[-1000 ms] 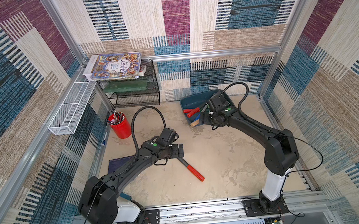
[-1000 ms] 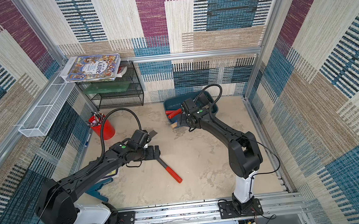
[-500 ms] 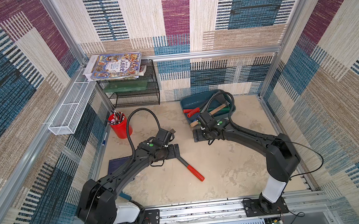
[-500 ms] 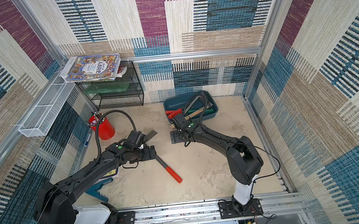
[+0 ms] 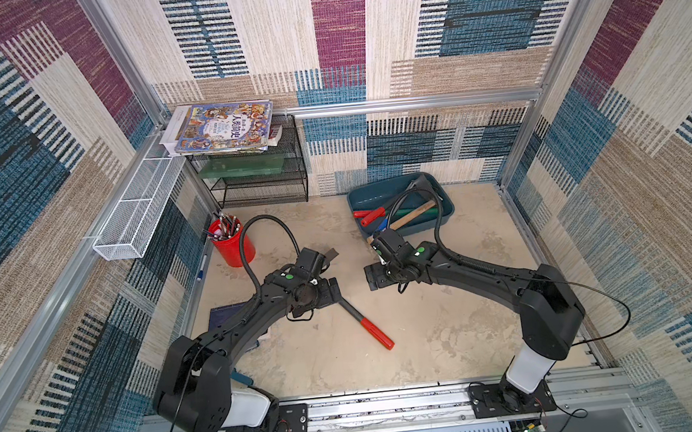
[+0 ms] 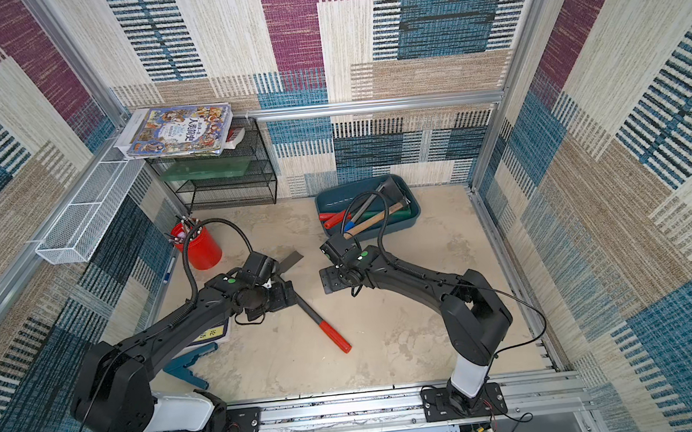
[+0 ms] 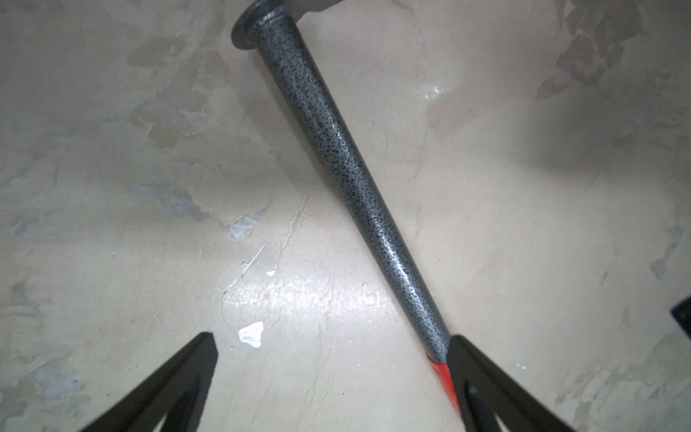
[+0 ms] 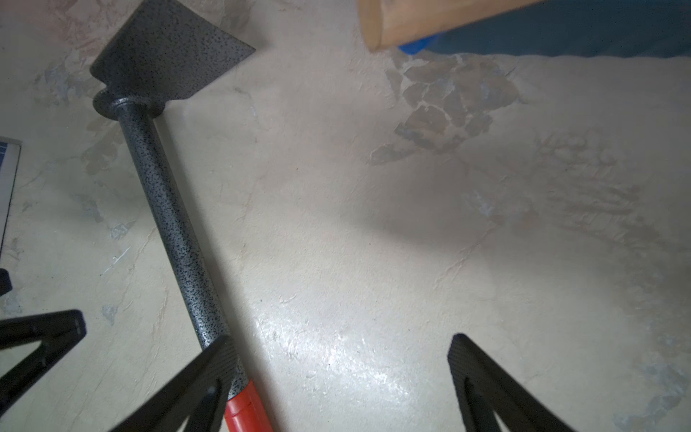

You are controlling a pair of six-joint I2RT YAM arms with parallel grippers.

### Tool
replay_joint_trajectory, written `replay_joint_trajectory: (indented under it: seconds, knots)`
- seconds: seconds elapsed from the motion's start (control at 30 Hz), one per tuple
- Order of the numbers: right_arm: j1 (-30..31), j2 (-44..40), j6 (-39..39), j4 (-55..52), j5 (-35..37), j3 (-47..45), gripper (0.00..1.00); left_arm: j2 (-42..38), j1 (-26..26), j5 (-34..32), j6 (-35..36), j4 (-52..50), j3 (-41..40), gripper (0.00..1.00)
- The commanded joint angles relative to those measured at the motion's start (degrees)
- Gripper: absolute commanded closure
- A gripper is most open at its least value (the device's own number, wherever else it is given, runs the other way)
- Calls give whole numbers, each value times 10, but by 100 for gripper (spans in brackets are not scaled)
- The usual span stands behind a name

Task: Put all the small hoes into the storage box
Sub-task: Pick up the hoe from the center of the board.

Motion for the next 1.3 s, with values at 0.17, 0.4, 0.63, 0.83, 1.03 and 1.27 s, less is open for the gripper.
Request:
replay_joint_trajectory:
  seconds: [0.17, 0.4, 0.63, 0.83, 1.03, 1.27]
  knots:
    - [3, -27, -7, 38, -25, -38, 4, 33, 2, 28, -61, 23, 17, 0]
    - [7, -37, -6, 28, 12, -49, 4, 70, 2, 30, -84, 28, 38, 2]
    - [19, -78, -57, 64, -53, -89, 4, 121, 2, 60, -107, 43, 64, 4]
    - [21, -102, -69, 74, -90, -110, 4, 148, 2, 61, -116, 50, 81, 7]
    - [21, -115, -65, 78, -84, -123, 3, 168, 2, 51, -128, 48, 94, 8]
    - [23, -132, -60, 95, -74, -145, 2, 186, 2, 32, -137, 26, 108, 10]
